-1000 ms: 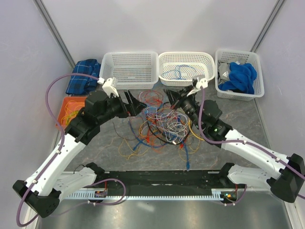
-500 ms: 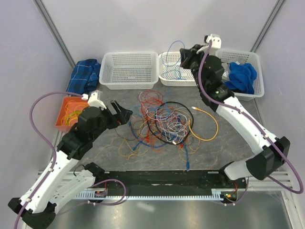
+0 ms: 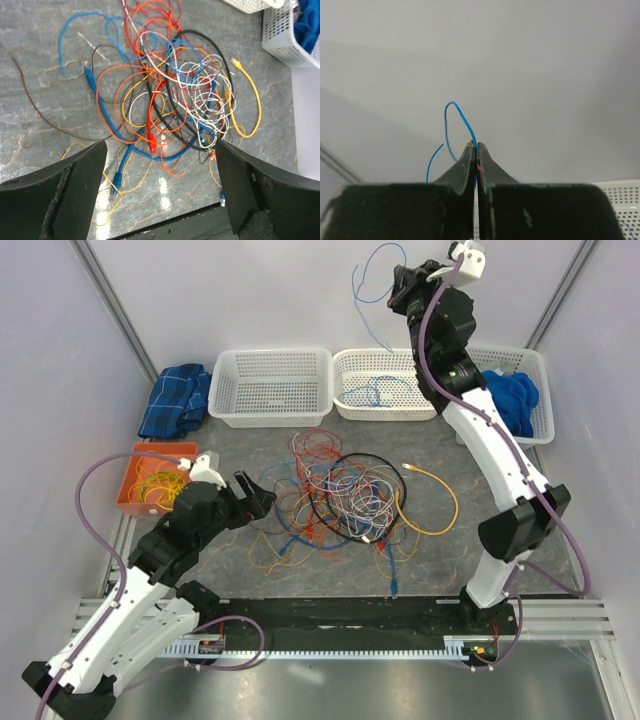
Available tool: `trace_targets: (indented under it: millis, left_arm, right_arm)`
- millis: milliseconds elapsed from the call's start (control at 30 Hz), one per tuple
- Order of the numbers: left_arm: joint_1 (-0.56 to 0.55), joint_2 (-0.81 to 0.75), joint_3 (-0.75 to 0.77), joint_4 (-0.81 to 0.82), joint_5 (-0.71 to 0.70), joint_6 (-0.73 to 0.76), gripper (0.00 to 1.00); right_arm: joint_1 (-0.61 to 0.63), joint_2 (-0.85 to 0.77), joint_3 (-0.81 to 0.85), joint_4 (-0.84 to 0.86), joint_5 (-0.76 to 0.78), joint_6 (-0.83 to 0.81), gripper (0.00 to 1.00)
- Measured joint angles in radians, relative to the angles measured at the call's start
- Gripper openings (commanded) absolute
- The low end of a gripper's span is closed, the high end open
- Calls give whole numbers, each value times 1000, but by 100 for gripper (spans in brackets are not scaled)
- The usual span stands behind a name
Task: Untangle the cables
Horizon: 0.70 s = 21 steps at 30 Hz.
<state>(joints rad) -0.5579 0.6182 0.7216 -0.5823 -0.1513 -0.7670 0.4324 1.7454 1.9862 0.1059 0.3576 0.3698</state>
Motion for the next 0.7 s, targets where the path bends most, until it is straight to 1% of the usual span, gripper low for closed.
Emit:
trace_targets:
  millis: [267,533,567,600,633,667,700]
  left_arm:
    - [0,-54,-86,2,5,-19,94]
    - [0,-113,-194,-1,4,-52,93]
    - [0,-116,-198,-2,3,-55,93]
    - [0,-117,-201,-4,3,-56,93]
    - [0,-117,-201,-4,2,-58,93]
    - [0,-116,-201,-3,0,-60,94]
    - [0,-114,-201,-3,-2,-61,94]
  right_arm:
    - [-65,202,127,-25,52,-4,0]
    - [-99,353,150,-25,85,-5,0]
    - [-103,367,150,-25,86,-3,8]
    - [-106,380,150,-25,87,1,26]
    - [-109,391,145,-25,87,7,53]
    - [-109,395,135,-23,86,19,65]
    - [-112,395,111,-16,80,30,80]
